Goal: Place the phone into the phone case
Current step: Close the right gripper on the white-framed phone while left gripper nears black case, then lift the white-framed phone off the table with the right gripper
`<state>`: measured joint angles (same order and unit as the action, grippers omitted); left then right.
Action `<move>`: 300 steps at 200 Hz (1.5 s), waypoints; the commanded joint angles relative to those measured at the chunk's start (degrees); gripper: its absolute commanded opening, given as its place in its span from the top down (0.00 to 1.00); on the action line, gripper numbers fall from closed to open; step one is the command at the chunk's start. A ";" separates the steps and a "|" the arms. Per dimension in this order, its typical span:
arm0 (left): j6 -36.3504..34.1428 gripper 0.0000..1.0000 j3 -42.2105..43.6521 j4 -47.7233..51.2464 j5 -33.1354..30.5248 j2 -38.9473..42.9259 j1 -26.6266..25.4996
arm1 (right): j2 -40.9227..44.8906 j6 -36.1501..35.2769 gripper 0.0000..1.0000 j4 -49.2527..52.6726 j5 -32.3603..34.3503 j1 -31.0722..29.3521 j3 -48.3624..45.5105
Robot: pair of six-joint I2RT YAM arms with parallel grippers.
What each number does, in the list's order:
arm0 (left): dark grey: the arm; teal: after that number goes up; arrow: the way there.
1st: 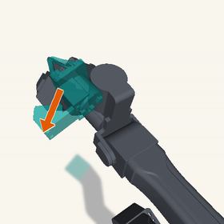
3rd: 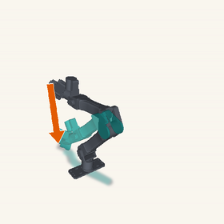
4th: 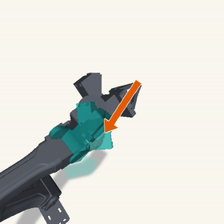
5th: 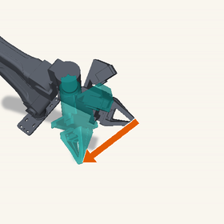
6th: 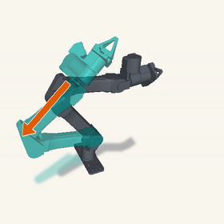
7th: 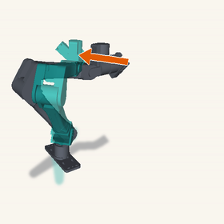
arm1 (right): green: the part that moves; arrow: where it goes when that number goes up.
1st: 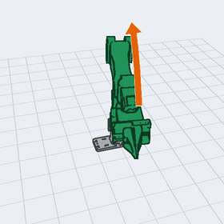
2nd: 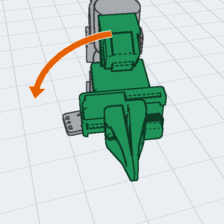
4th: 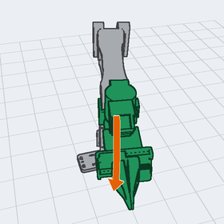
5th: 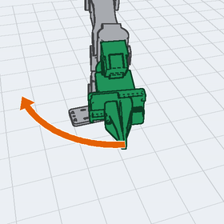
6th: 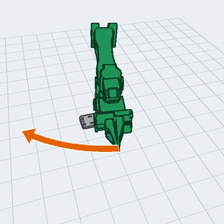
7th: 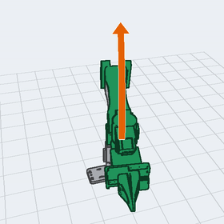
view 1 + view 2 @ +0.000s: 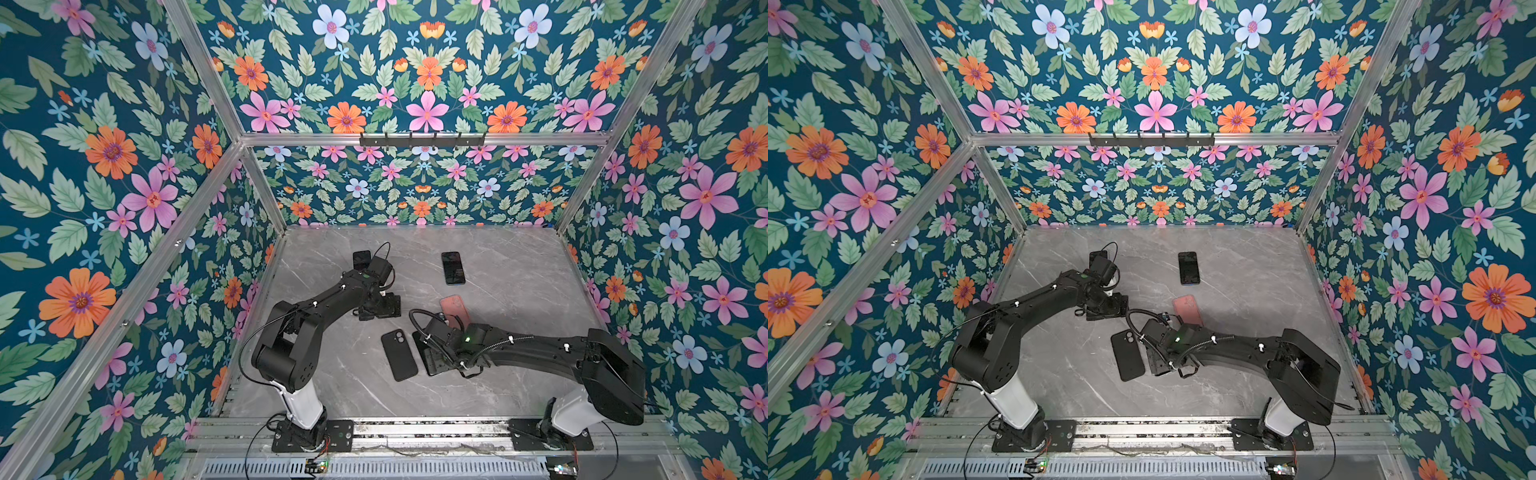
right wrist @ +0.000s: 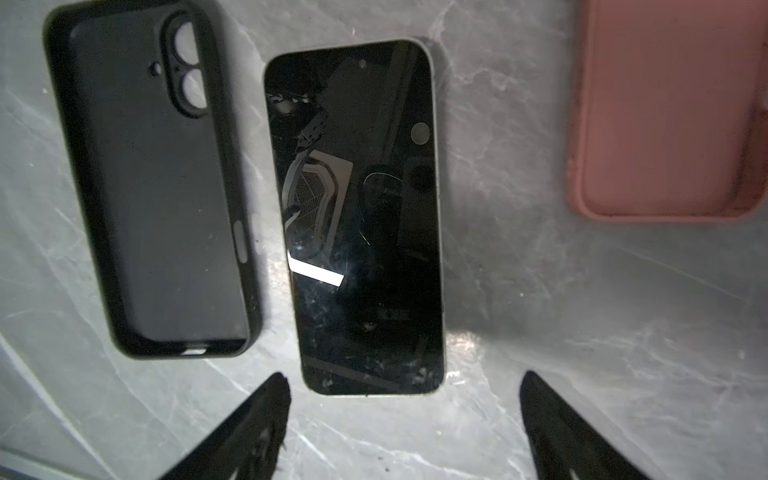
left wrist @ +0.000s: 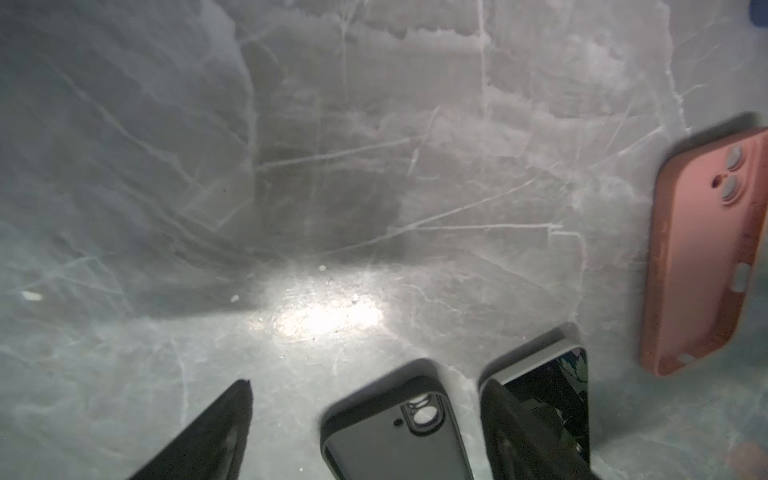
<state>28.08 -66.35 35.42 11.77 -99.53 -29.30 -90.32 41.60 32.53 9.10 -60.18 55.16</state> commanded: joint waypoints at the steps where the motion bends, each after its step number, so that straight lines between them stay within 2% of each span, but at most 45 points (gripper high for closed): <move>1: 0.13 0.11 0.67 -2.10 1.46 0.09 -0.06 | -0.94 1.46 0.14 -0.36 0.22 -0.20 0.55; 47: 0.12 0.00 1.24 -2.75 1.23 0.93 -0.06 | -3.20 1.12 0.13 -0.10 -1.15 -0.20 1.61; 103: -0.17 0.00 0.83 -2.44 0.89 0.85 0.12 | -6.86 0.23 0.09 1.75 0.53 -0.20 4.24; 187: -1.26 0.00 -1.62 -1.76 1.32 -2.39 0.78 | -11.88 0.58 0.11 0.72 0.65 -0.20 6.01; 242: -2.45 0.00 -5.12 -0.13 2.33 -4.18 1.59 | -14.74 0.58 0.18 0.36 -0.82 -0.20 6.41; 264: -2.50 0.00 -5.23 -0.17 3.32 -4.35 2.05 | -15.29 0.49 0.25 0.56 -1.44 -0.20 6.72; 300: -2.50 0.01 -5.42 -0.52 4.80 -4.89 2.32 | -15.09 0.76 0.32 0.67 -1.37 -0.20 6.41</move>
<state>26.50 -71.40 34.30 15.05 -104.09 -27.07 -104.47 41.76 31.11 9.19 -60.36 62.57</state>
